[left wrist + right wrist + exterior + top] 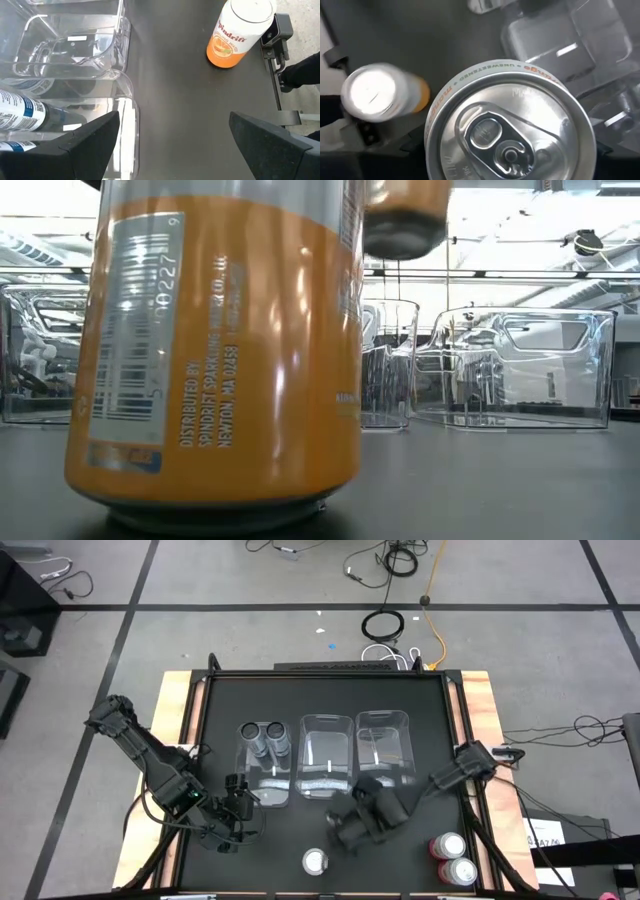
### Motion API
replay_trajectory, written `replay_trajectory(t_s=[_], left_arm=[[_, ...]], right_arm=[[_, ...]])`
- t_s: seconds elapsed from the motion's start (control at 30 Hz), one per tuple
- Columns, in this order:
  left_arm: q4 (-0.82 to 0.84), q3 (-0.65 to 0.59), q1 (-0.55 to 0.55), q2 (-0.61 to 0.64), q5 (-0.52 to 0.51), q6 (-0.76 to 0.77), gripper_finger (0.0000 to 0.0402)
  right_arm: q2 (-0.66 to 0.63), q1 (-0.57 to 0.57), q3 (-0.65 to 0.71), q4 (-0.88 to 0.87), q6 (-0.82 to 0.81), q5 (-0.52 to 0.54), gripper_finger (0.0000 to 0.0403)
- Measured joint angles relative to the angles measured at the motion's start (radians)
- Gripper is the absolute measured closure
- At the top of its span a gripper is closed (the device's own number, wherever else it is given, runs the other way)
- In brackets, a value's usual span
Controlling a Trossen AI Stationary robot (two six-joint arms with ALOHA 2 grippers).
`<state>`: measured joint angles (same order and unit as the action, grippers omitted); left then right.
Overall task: Sort soda cans
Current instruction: Put the right orange soda can into the middle transparent bin
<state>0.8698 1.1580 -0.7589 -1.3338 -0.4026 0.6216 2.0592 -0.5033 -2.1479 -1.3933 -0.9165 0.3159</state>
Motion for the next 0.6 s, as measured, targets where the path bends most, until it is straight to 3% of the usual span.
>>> replay_trajectory(t_s=[0.6], left_arm=[[0.001, 0.0, 0.0, 0.0, 0.0, -0.001, 0.0015]], right_arm=[[-0.001, 0.303, 0.0, 0.021, 0.355, -0.008, 0.0112]])
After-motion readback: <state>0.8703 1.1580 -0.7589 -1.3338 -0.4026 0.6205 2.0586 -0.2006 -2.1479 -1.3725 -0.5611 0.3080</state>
